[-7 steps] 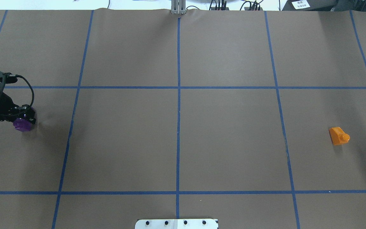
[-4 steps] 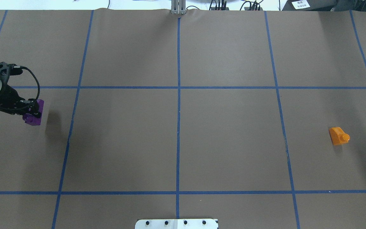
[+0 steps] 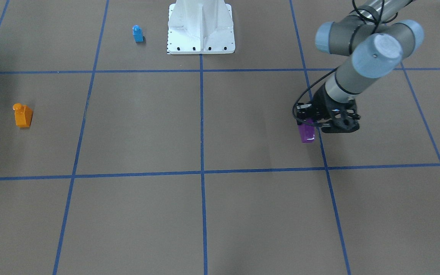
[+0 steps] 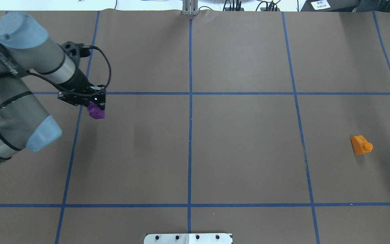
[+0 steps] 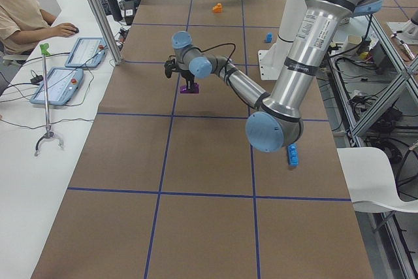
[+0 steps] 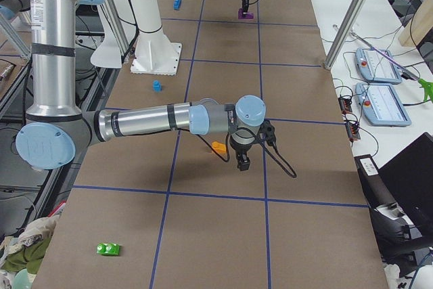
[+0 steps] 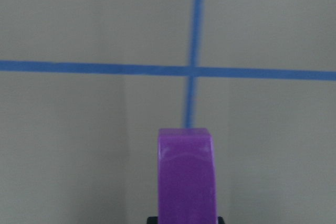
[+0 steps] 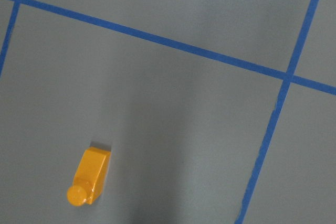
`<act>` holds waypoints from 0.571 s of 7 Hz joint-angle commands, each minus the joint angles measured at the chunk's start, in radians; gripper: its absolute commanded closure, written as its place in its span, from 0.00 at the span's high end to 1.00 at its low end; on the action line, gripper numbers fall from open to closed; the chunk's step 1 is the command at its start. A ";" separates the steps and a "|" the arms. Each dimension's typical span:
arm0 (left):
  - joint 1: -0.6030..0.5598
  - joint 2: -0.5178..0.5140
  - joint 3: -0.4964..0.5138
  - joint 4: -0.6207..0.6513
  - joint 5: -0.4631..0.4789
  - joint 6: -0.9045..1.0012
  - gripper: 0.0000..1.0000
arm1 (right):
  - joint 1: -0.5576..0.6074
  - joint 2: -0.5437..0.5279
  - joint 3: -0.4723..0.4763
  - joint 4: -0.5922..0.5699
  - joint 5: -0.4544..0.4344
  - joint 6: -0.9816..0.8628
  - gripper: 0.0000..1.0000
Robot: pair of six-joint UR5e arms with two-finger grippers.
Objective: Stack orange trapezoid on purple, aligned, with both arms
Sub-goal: 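Lift the purple block with the left gripper and carry it toward table center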
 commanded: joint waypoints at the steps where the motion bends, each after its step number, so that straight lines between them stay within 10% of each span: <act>1: 0.165 -0.255 0.101 0.106 0.130 -0.089 0.00 | -0.003 -0.005 -0.012 0.050 0.001 0.005 1.00; 4: 0.239 -0.547 0.463 0.091 0.210 -0.078 0.00 | -0.004 -0.005 -0.012 0.052 0.001 0.005 1.00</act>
